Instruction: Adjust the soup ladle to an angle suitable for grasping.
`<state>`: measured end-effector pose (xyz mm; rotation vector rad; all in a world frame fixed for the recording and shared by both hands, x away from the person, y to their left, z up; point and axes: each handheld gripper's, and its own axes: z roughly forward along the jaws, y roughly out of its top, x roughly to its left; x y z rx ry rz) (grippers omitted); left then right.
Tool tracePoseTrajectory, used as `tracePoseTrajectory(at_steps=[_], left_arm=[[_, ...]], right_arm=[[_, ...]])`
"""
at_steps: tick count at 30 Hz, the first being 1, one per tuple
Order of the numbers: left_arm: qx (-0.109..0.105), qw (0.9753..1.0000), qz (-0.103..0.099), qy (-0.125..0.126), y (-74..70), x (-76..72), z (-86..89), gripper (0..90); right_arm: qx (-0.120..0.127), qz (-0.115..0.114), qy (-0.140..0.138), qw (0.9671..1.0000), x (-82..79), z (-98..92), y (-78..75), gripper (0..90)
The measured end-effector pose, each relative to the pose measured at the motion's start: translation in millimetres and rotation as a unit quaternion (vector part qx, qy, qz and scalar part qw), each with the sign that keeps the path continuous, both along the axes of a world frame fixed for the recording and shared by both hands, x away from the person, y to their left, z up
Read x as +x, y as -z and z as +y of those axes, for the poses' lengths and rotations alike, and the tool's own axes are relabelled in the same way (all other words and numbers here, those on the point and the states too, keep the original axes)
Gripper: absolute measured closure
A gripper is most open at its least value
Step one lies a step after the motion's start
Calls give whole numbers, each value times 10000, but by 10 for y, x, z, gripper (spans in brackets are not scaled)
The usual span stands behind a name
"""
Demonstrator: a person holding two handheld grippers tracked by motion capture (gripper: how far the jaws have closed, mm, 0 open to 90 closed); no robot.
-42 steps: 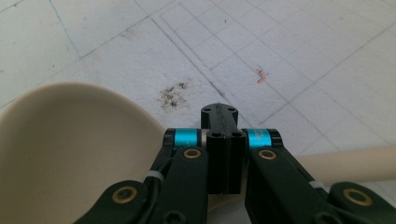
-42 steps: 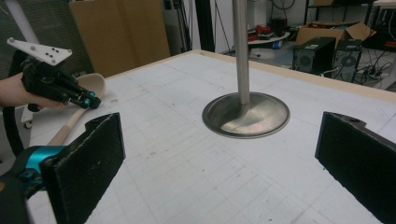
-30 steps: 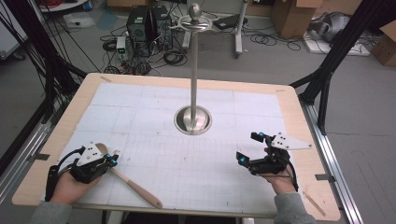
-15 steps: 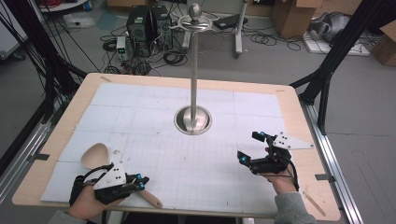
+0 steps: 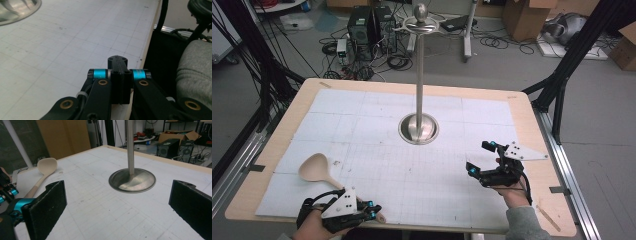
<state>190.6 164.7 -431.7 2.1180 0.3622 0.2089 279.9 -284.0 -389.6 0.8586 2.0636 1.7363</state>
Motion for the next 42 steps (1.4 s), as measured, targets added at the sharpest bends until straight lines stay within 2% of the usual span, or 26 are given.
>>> tracePoseTrajectory(at_steps=[4,7,11,17,22,27,39,42], left_arm=[[163,9998,12,140,51,-30,-40,899],[130,9998,25,127,46,-32,-19,899],[200,9997,33,130,52,-39,0,899],[289,9988,58,403,63,-85,-24,899],[386,9980,108,486,103,-82,-59,899],[444,9972,74,600,130,-92,-101,899],[603,9968,65,529,184,-58,-159,899],[562,9970,104,516,192,-38,-163,899]], right_arm=[[11,-35,16,10000,-14,-10,-11,1],[60,-26,47,10000,-16,-30,-12,1],[56,-61,49,10000,-7,-37,-10,1],[31,-2,33,10000,-9,-22,-7,1],[8,-34,29,10000,1,-18,-1,1],[21,-19,34,10000,-8,-24,-6,1],[9,-30,39,10000,-16,-26,-4,1],[12,-3,47,10000,-20,-27,-5,1]])
